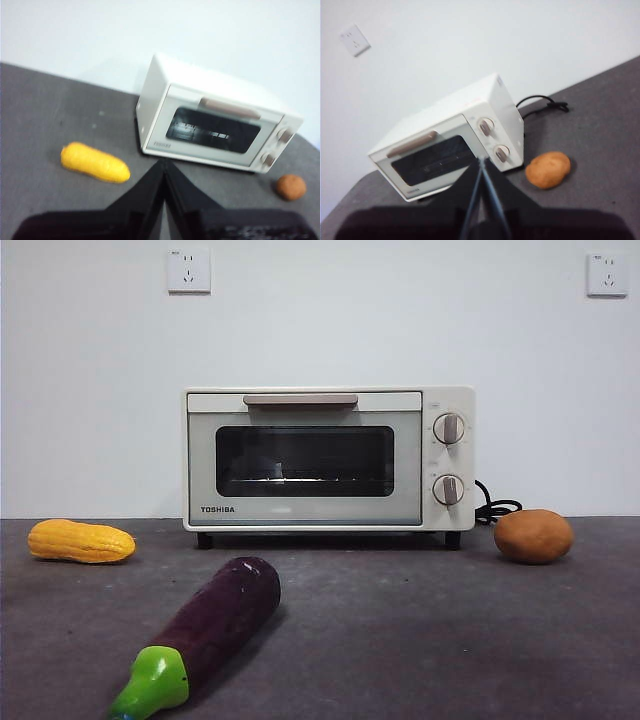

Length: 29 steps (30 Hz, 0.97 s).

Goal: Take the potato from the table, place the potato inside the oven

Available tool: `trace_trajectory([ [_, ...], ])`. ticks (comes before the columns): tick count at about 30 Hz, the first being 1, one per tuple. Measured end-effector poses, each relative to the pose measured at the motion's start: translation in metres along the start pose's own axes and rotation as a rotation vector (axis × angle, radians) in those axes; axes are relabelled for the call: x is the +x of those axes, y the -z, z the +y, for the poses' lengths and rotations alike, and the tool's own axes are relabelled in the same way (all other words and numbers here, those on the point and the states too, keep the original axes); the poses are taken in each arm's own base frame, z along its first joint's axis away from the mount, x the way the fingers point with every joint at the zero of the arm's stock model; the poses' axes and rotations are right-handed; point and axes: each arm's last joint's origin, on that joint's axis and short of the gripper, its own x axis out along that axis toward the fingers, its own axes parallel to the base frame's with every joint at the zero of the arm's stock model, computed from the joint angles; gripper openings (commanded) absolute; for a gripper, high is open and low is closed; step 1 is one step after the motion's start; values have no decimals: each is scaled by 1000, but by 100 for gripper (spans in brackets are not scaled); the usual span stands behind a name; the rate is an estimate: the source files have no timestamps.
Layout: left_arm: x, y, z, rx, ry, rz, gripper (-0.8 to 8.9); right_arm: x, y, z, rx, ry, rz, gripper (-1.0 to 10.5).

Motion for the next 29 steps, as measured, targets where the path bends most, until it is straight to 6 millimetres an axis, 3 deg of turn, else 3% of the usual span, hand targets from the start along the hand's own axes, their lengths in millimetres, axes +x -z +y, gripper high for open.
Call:
trace_trajectory([
  [9,-2,-41,-17,1,50,10,-6,-21,-42,28,-61,-91,-4,-4],
  [14,16,-63,-23,-24,91,129,-6,-15,-62,38,-103,-100,117,-3],
  [23,85,-95,-25,-69,134,347,-6,21,-94,46,-157,-18,406,-1],
  [29,144,-94,-21,-96,117,493,-6,57,-99,41,-135,17,602,0],
])
